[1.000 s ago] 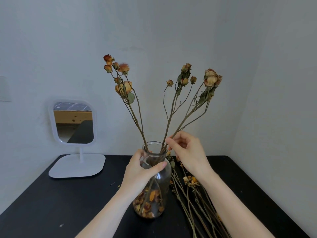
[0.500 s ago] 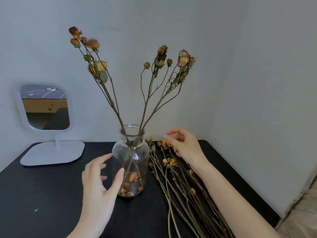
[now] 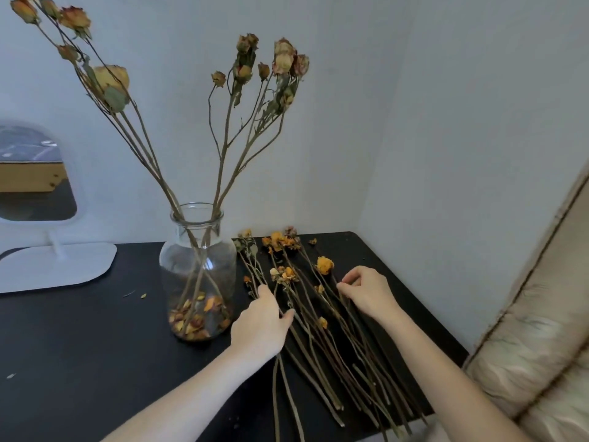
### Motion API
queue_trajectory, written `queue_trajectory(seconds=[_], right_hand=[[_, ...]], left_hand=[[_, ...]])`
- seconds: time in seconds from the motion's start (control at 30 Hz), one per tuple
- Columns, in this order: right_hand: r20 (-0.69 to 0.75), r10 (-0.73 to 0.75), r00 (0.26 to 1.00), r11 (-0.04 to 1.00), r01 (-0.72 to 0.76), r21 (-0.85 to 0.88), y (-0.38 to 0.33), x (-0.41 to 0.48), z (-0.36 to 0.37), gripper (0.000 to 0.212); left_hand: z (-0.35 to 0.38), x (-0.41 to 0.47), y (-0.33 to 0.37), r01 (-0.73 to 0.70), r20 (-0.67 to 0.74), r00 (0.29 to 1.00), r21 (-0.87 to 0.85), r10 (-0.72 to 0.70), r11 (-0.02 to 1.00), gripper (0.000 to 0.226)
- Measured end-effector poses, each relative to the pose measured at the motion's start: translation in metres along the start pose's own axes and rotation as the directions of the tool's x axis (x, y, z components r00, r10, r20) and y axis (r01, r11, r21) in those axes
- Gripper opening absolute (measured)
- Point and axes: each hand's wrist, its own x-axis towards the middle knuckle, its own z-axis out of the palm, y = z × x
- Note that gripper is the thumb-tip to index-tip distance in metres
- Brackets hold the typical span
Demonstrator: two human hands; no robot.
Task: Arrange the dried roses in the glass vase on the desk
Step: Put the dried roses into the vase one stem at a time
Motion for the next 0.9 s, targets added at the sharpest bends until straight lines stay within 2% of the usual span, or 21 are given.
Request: queue_trajectory(seconds=[0.1, 0.23, 0.5, 0.7, 0.8, 0.9], right_hand=[[0.037, 0.027, 0.999, 0.996, -0.024, -0.088, 0.007, 0.001, 0.003, 0.017], [0.075, -0.007, 0.997, 0.993, 0.016, -0.114, 0.005, 0.002, 0.011, 0.020], [0.226, -0.122, 0.966, 0.981, 0.152, -0.121, -0.013, -0.004, 0.035, 0.020], [0.261, -0.067, 0.963, 0.965, 0.129, -0.229, -0.021, -0.007, 0.043, 0.024], [0.245, -0.065, 0.967, 0.957, 0.130, -0.259, -0.024, -0.007, 0.044, 0.022], [0.227, -0.064, 0.972, 0.953, 0.127, -0.276, -0.023, -0.005, 0.042, 0.018]], left_hand=[[0.008, 0.015, 0.001, 0.104, -0.006, 0.995, 0.061, -0.103, 0.993, 0.036], [0.014, 0.021, -0.002, 0.109, -0.044, 0.994, 0.104, -0.105, 0.989, 0.023], [0.020, 0.030, -0.007, 0.170, -0.056, 0.985, 0.163, -0.163, 0.972, 0.024], [0.018, 0.032, -0.004, 0.228, -0.065, 0.973, 0.070, -0.223, 0.971, 0.031], [0.012, 0.031, -0.004, 0.240, -0.068, 0.967, -0.074, -0.245, 0.968, 0.031], [0.008, 0.032, -0.004, 0.228, -0.059, 0.968, -0.204, -0.244, 0.952, 0.041]])
